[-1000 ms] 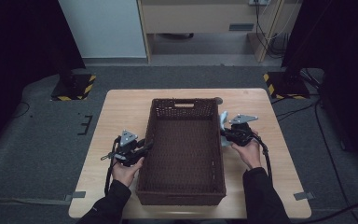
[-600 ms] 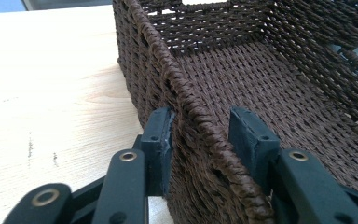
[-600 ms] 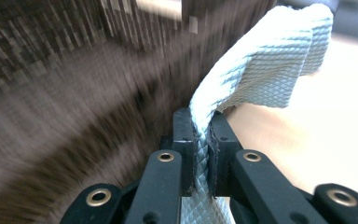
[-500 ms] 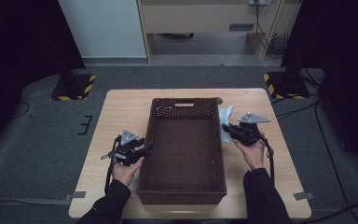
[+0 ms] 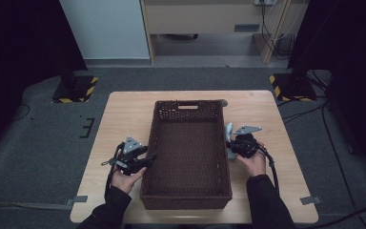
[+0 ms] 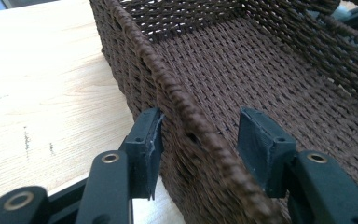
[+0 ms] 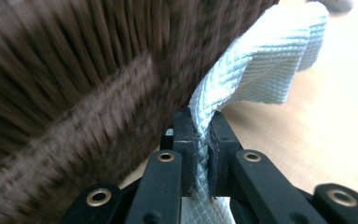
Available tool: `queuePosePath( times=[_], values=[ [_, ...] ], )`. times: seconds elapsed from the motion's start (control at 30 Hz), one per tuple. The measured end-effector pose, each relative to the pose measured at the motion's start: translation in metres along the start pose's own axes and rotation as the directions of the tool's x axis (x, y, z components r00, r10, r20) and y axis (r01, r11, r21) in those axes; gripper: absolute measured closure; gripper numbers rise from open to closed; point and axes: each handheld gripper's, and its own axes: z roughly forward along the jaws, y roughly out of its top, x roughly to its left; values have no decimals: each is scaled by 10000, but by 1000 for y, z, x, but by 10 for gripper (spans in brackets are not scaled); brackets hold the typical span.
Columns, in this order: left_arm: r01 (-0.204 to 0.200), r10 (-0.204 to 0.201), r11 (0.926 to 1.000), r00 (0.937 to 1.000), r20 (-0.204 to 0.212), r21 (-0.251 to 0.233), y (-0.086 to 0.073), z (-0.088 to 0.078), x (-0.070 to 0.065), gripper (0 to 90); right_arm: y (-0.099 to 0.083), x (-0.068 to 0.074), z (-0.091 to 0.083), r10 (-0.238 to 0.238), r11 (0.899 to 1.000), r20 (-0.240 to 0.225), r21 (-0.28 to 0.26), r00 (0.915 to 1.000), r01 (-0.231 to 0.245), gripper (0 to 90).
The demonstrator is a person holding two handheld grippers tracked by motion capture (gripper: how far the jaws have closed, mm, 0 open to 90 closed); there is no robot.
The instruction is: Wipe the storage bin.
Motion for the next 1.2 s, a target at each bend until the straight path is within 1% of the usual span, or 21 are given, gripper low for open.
queuePosePath(
  times=[0.03,0.07,0.13,0.2,0.27,0.3,0.33,0.4,0.43,0.5,0.53,0.6,0.67,0.8,0.83,0.9,0.93,1.0,1.13,1.17,1.2],
  values=[
    [98,-98,9999,9999,28,-50,-1,0,0,502,-2,0,2,69,9999,-56,79,10000,-69,846],
    [182,-182,9998,9998,71,-88,-1,0,0,509,-2,0,2,24,9999,-22,110,10000,-24,846],
    [245,-244,9997,9996,166,-72,-1,0,-1,551,1,1,-2,30,10000,-19,-38,10000,-30,846],
    [186,-186,9998,9998,-7,-66,0,0,-3,593,8,1,-14,140,9983,-51,-569,9999,-143,846],
    [354,-356,9993,9992,-164,-131,0,0,-5,618,15,3,-25,152,9936,-63,-1122,9999,-158,846],
    [461,-466,9988,9986,-250,-172,0,0,-6,634,20,5,-33,-8,9905,-16,-1376,10000,5,846],
    [460,-465,9988,9984,-317,-170,1,0,-6,649,24,7,-39,-175,9884,56,-1508,9998,182,846],
    [525,-532,9984,9978,-385,-202,1,1,-6,667,30,8,-49,-310,9857,87,-1653,9995,320,847],
    [700,-710,9973,9966,-424,-238,2,2,-6,672,32,8,-52,-412,9851,170,-1662,9990,434,846],
    [860,-873,9958,9951,-466,-301,3,3,-6,685,35,8,-56,-515,9850,158,-1642,9985,535,847],
    [813,-825,9963,9954,-479,-271,4,4,-5,686,35,8,-57,-578,9854,152,-1596,9982,595,846],
    [897,-911,9955,9947,-469,-316,4,6,-5,686,32,8,-55,-597,9877,72,-1442,9982,601,846],
    [884,-900,9956,9946,-515,-326,5,7,-5,687,27,8,-51,-502,9902,16,-1300,9987,500,846],
    [923,-944,9950,9939,-575,-382,7,11,-5,687,10,8,-34,-337,9966,-186,-758,9993,322,846],
    [884,-906,9953,9941,-600,-384,8,12,-4,687,5,9,-28,-244,9985,-211,-492,9995,233,846],
    [857,-880,9955,9942,-617,-397,9,13,-3,688,-2,9,-20,-125,9998,-286,-167,9995,121,847],
    [835,-860,9956,9944,-613,-425,10,14,-2,687,-5,9,-14,-59,10000,-227,10,9997,60,846],
    [800,-825,9959,9948,-604,-424,10,14,-2,686,-9,10,-9,83,9998,-247,192,9997,-78,847],
    [694,-719,9967,9956,-593,-427,10,14,-2,663,-8,11,-11,37,9999,-216,114,9998,-34,846],
    [583,-614,9974,9954,-731,-434,10,14,-1,631,-4,10,-21,62,9994,-202,-350,9998,-69,846],
    [583,-614,9974,9954,-731,-434,10,14,-1,602,-4,10,-21,62,9994,-202,-350,9998,-69,846]
  ],
)
